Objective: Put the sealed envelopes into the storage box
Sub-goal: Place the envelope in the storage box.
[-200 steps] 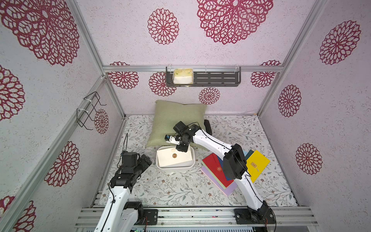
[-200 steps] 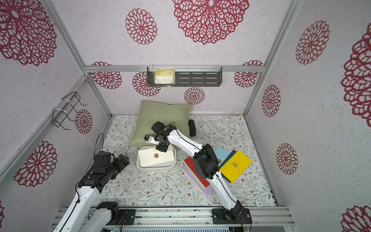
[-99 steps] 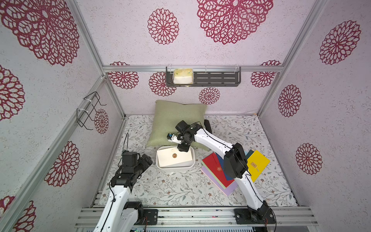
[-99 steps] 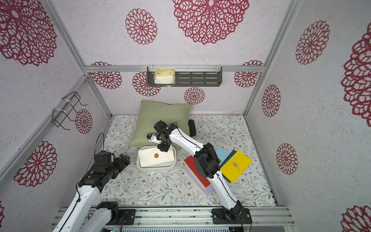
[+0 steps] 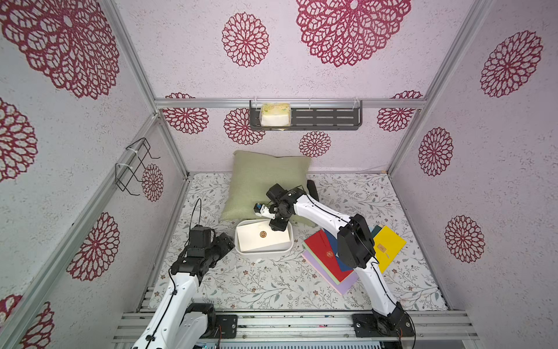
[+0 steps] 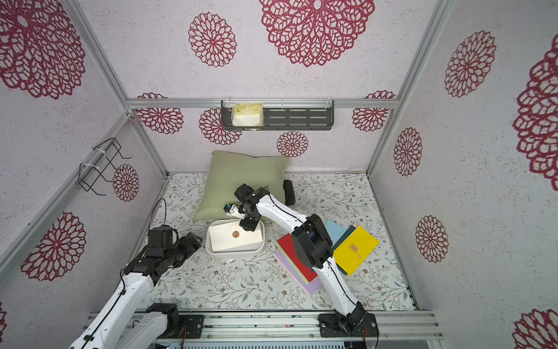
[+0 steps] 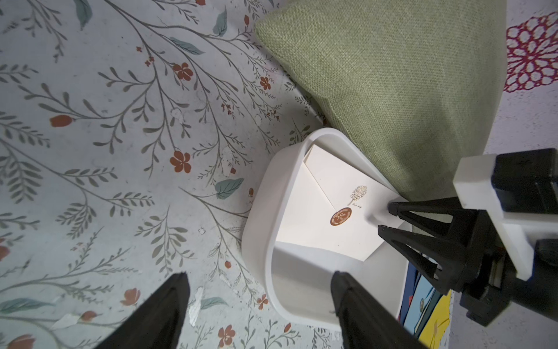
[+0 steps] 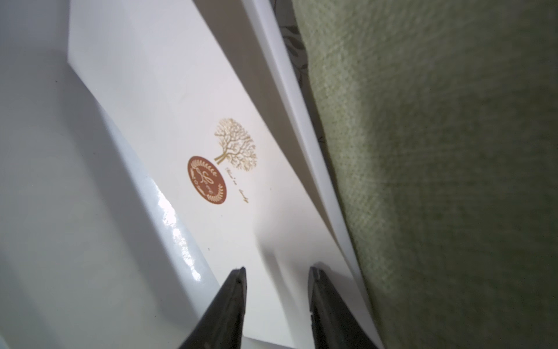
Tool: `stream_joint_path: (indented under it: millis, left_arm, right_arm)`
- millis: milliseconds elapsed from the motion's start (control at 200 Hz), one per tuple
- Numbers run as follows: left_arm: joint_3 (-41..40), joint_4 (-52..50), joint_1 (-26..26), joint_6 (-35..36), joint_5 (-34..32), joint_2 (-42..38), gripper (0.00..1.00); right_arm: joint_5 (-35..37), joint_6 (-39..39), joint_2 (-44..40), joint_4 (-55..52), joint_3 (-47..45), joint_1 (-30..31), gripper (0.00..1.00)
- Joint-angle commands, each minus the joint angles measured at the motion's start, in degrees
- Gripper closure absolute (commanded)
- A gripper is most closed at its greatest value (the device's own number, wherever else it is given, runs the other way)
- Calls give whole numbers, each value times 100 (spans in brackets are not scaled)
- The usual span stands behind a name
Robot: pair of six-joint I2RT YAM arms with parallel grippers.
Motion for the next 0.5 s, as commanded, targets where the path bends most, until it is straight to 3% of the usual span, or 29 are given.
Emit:
stream_joint_path:
  millis: [0,250,390,495]
  left_arm:
    - [81,124,-38,90,34,-67,18]
    - [166,45,-153,147,134,-221,20]
    - [347,-84,-473,182,80,-465,20]
    - [529,-115,-891,185,12,-476,20]
  right_arm:
    - [150,29,-588,214,-134,-96,59]
    - [249,569,-1470,1187,-961,-215,56]
    - [1015,2221,-3030,2944,-3102,-595,48]
    - [1403,3673,-4318,3760,-4871,-1287,44]
